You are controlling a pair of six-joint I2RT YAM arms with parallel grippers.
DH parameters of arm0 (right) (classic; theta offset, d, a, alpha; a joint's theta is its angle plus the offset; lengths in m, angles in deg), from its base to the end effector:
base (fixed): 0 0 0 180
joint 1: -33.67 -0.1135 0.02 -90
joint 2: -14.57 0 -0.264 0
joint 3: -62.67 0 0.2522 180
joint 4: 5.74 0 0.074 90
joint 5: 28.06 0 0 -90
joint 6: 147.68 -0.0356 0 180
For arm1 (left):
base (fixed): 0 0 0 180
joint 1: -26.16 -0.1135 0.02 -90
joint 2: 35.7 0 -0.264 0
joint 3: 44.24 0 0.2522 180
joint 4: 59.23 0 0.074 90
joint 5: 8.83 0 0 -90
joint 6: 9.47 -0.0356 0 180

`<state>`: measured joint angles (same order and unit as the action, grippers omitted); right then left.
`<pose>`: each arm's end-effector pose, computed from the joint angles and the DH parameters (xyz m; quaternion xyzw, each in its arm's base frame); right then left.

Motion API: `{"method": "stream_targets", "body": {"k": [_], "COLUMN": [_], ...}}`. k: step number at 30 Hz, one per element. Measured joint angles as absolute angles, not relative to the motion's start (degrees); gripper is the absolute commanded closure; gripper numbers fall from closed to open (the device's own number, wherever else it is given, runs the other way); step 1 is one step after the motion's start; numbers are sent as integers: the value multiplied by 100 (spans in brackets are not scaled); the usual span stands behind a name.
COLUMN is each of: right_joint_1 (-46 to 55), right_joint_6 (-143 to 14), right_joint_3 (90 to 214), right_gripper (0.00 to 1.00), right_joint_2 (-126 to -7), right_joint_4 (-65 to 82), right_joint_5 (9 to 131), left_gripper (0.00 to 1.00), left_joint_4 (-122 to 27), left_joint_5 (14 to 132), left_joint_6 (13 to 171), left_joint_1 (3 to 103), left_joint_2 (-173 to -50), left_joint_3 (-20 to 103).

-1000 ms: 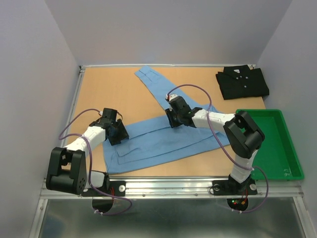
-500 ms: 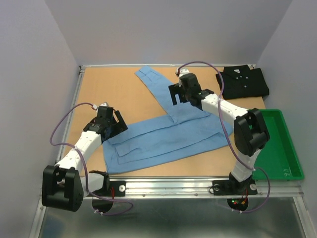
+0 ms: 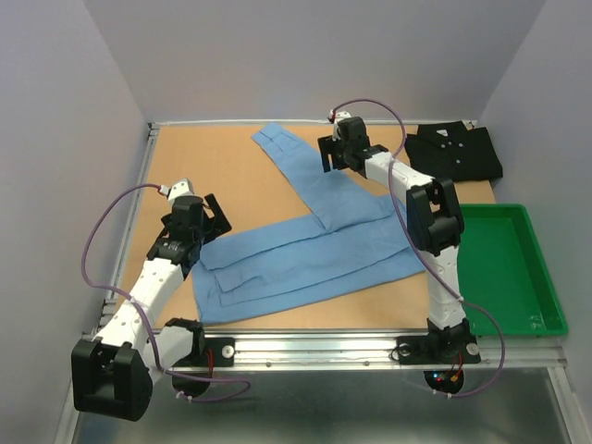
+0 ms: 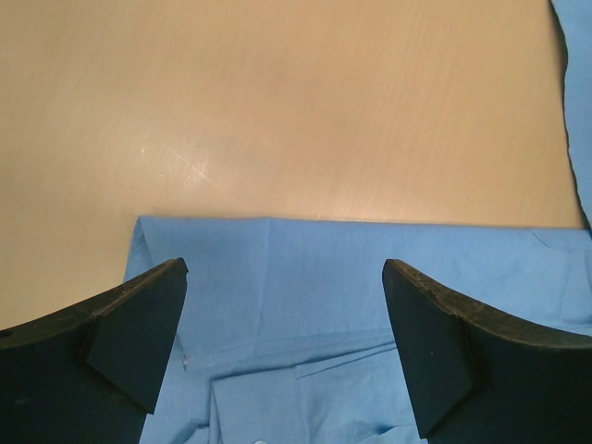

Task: Fold and stack the long sleeve shirts
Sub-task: Fold the shirt

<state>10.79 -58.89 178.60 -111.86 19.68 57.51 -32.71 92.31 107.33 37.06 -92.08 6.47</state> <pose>0.4741 0.1971 0.2157 -0.1501 0.8775 0.0611 0.4515 0.2144 -0.0343 0.2504 -0.1670 0.8564 -0.0750 0.4827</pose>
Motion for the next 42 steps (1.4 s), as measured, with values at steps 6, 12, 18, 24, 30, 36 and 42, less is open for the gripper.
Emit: {"method": "stream_targets", "body": {"k": [6,12,18,24,30,36,42], "right_joint_1": [1079,1079,1079,1079,1075,1073,1055], "right_joint_6": [-5795,-5721,-5679,-5660,-5583,-5437,-5297], "right_joint_3": [18376,18767,19008,19038,18984,18813,17913], "right_gripper": [35,35,35,64,88,96,96], "right_joint_2": [-11791,-12216,-12570,-12607,-12609,-12489,-11599], "right_joint_4": [2012,1996,1944,1900,1817,1751,1922], "right_joint_5": [5983,6051,6083,6265,6468,6573,6752], "left_gripper": [1,1,1,1,1,1,1], "left_joint_4": [-3437,-3455,-3455,-3455,-3455,-3464,-3492], "left_joint_5": [9303,9380,9402,9408,9410,9410,9417], "left_joint_6": [10622,10587,10583,10583,10580,10578,10580], "left_joint_1": [3706,3706,3706,3706,3706,3706,3706], "left_joint_2": [-9061,-9064,-9029,-9029,-9031,-9070,-9173], "left_joint_3": [570,568,564,564,564,564,564]}}
